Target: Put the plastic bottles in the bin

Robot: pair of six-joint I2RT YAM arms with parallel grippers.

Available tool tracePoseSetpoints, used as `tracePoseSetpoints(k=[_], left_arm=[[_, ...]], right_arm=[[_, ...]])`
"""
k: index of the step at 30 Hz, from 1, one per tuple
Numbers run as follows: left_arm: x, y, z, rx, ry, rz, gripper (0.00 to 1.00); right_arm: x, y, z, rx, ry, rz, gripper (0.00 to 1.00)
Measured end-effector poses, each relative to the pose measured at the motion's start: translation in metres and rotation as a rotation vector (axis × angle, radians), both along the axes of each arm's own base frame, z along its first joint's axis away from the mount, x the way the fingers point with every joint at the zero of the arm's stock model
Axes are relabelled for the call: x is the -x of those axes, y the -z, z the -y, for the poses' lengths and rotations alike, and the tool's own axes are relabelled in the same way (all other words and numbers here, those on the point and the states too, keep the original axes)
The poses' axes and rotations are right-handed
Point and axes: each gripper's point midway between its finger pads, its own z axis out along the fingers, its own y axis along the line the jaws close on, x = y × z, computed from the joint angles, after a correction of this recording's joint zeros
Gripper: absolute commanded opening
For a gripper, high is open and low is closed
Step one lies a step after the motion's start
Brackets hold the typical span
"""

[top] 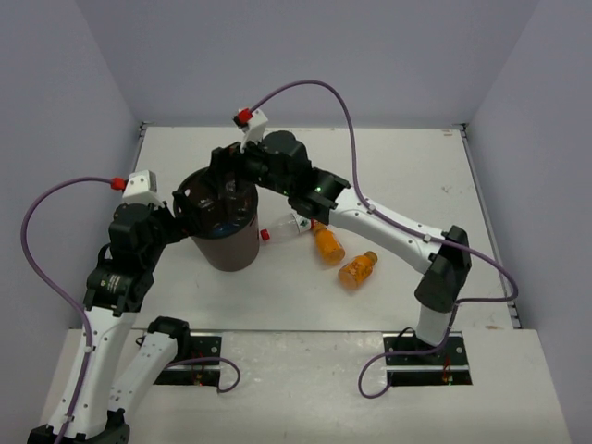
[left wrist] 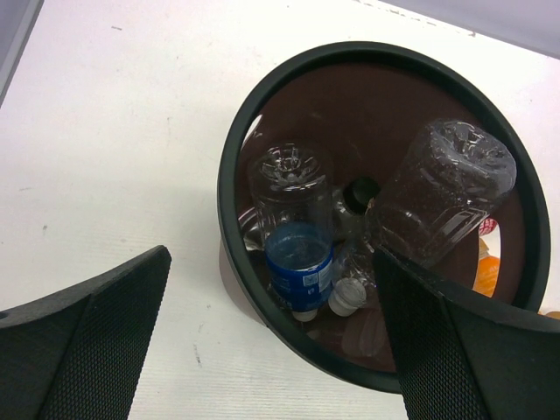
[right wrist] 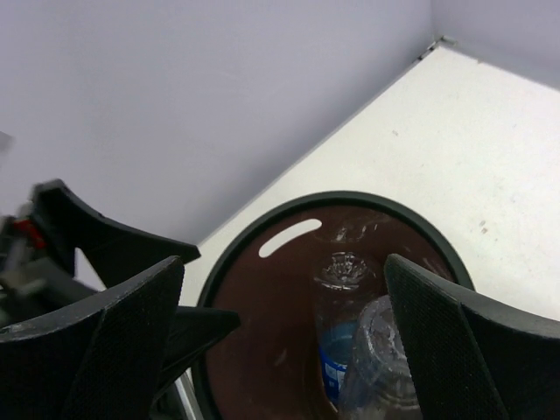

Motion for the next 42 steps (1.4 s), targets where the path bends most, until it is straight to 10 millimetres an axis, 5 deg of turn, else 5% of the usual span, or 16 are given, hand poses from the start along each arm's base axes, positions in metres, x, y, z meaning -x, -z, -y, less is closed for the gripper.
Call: tracePoseSetpoints(k=[4,9,13,17,19,27,42], left_arm=[[0.0,-0.001,-0.001,-0.001,-0.004,0.003,1.0],[0.0,-0.001,-0.001,-0.001,-0.004,0.004,1.0],[0.0,-0.001,0.0,0.0,-0.003,0.005,1.0],[-0.001,0.0,0.0,0.0,-0.002,0.001,1.0],[-0.002,0.0,0.0,-0.001,-0.002,0.001,1.0],[-0.003,0.012,0.0,-0.003,-0.002,-0.012,1.0],[-0.002,0.022,-0.001,-0.008,-0.006,-0.032,1.0]], right_arm=[[0.004,-0.035,0.042,-0.047,0.117,0.032,0.99],[0.006,-0.044,0.132,-0.095,0.382,-0.045,0.99],[0.007,-0.008,0.215,-0.117,0.583,-0.17,0.99],[0.027,0.079,0.294,-0.069,0.757,-0.35,0.99],[0.044,0.12,0.315,-0.011,0.804,-0.435,0.99],[0.091,0.219,0.346,0.114,0.926,-0.734,0.99],[0.099,0.306,0.321,0.276,0.967,-1.047,0.99]])
